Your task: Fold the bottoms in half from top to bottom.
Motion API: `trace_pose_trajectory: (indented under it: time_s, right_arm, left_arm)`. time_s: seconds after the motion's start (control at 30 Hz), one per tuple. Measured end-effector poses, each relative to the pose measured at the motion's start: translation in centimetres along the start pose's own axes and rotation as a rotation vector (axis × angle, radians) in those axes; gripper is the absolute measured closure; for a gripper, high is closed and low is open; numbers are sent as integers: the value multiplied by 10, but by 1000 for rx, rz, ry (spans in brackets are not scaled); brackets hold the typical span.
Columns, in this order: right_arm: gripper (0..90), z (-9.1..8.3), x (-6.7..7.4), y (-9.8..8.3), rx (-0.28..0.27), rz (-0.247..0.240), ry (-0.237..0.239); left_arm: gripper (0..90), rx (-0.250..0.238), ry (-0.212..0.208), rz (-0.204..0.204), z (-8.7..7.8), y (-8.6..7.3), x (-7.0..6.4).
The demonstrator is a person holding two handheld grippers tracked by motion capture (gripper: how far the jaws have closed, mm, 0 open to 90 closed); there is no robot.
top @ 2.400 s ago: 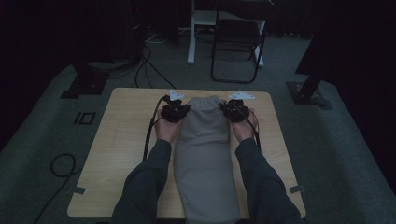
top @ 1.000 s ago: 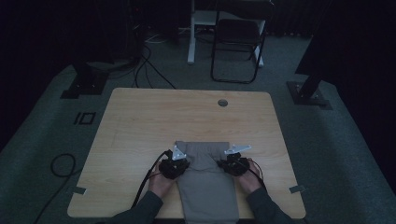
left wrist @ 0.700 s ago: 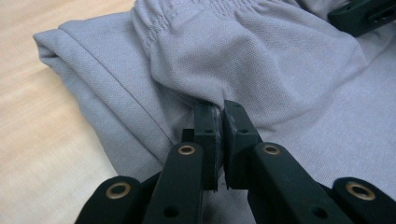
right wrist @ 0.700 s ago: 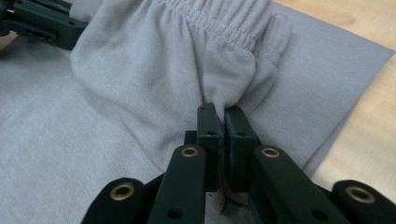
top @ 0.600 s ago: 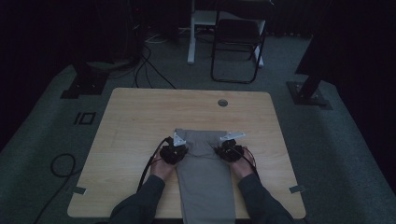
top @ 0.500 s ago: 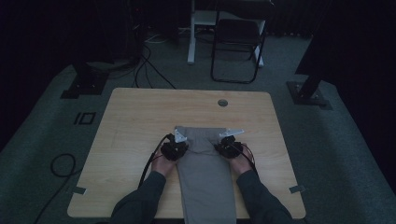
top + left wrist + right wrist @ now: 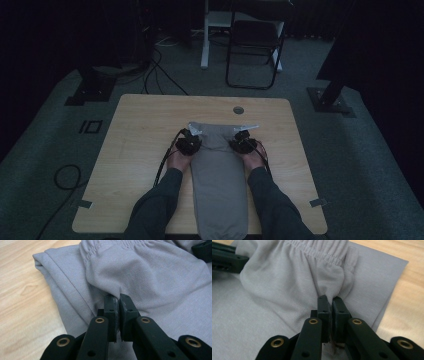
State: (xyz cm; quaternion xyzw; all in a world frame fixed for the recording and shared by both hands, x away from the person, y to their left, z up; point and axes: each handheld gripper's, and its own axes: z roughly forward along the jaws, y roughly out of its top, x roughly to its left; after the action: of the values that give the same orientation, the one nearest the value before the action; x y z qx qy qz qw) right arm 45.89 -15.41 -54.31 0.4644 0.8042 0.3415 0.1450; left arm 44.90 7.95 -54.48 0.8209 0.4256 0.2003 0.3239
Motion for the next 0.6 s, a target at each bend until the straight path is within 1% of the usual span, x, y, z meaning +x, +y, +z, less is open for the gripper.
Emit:
trace_pose_trajectory:
  time_s: [0.1,0.17,0.23,0.3,0.4,0.43,0.47,0.5,0.6]
  right_arm:
    - [874,5,-6,8,8,20,-14]
    - [874,9,-8,11,1,26,-32]
    - [874,12,-9,14,-9,54,-44]
    - [875,14,-10,16,-12,69,-53]
    - [877,15,-9,19,-5,56,-64]
    - [878,15,-9,20,-3,55,-64]
    - [878,11,-9,21,-11,55,-60]
    - [878,8,-9,22,-21,56,-54]
    - [879,-12,-12,29,-84,54,-35]
  left_arm:
    - [852,9,22,-5,6,7,1]
    - [852,15,42,-16,10,12,1]
    - [851,22,61,-30,13,16,1]
    - [850,31,74,-36,15,19,1]
    - [851,34,76,-48,16,21,2]
    - [851,32,80,-40,12,22,2]
    - [851,26,78,-37,8,23,3]
    - [851,9,73,-40,3,24,5]
    - [853,-53,53,-45,-18,34,9]
